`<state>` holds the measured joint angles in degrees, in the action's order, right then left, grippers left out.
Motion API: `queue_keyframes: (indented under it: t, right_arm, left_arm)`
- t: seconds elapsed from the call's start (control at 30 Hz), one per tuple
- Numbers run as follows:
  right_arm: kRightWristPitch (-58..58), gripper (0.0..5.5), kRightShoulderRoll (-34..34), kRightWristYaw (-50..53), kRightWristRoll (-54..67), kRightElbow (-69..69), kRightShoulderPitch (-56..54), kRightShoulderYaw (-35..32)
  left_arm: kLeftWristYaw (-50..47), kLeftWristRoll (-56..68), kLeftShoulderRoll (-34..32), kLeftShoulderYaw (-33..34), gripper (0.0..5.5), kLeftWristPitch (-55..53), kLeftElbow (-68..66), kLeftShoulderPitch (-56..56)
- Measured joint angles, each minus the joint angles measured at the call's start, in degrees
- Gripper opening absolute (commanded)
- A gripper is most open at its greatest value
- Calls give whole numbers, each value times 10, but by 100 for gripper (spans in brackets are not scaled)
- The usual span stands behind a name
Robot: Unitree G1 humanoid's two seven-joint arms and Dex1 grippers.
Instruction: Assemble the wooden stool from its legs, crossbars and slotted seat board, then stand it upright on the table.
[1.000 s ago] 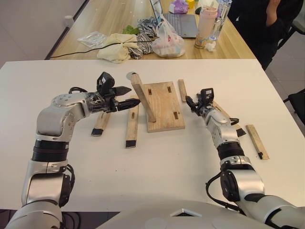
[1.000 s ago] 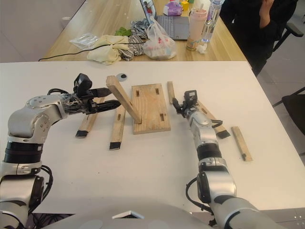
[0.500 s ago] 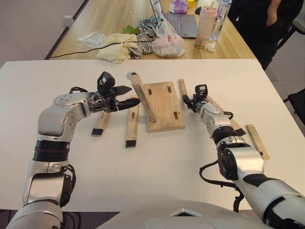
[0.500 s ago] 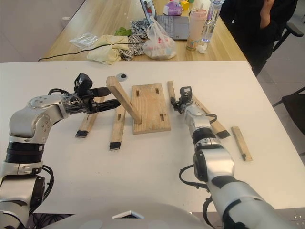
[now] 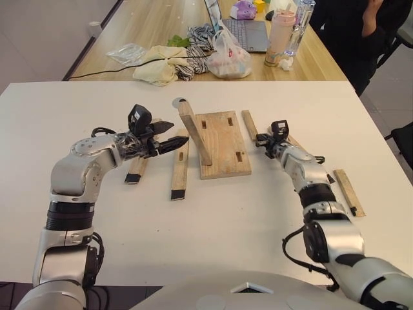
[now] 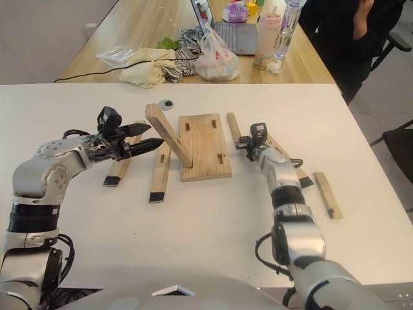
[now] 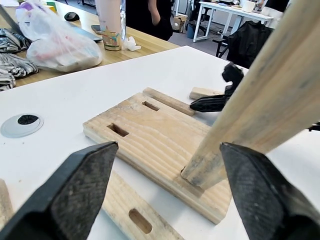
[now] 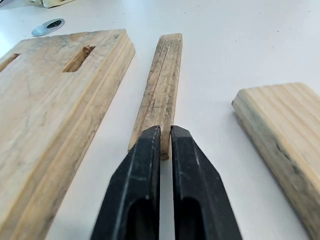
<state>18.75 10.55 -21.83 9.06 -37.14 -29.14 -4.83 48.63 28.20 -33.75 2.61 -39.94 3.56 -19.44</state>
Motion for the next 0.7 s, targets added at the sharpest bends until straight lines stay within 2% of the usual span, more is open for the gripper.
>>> queue_keyframes:
  t: [0.23,0.3,0.4,0.53,0.7]
  right_arm:
    - [200,2,72,-48,41,304,177,13]
    - [234,27,99,-53,42,362,206,16]
    - [237,74,100,-37,43,396,209,13]
    - [195,136,57,-20,48,383,155,19]
    - [99,218,8,24,32,177,76,22]
  left_arm:
    - [-10,6,0,14,377,-3,16,16]
    - [-13,6,-2,21,377,-7,21,22]
    - [-13,6,-2,21,377,-8,18,24]
    - [-9,4,-2,16,377,-8,3,15]
    - [1,-3,-1,1,377,1,-20,-21]
